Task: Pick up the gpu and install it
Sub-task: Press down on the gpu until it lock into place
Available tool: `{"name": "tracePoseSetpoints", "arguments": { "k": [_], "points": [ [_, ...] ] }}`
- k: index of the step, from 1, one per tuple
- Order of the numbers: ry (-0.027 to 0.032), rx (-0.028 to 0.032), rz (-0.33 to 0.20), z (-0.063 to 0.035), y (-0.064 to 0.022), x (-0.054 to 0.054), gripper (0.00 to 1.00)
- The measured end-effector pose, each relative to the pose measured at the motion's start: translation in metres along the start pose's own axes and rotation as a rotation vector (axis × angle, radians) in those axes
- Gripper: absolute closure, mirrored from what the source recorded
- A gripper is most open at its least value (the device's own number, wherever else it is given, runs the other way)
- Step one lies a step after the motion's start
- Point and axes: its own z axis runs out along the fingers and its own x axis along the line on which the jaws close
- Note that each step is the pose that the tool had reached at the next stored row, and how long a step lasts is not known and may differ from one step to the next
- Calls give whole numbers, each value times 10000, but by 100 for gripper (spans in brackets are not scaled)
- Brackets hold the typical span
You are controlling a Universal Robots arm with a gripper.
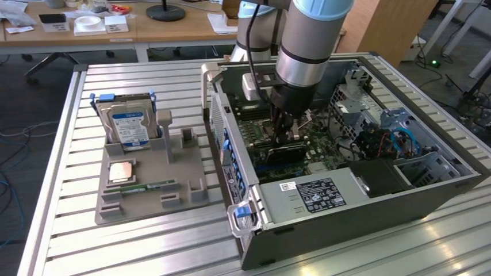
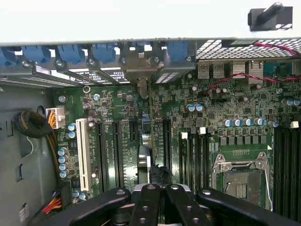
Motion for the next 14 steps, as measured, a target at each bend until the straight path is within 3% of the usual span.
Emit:
{"name": "tracePoseSetpoints", "arguments": {
  "k": [14],
  "points": [
    [-1,0,-2,2,98,7,89]
  ]
}}
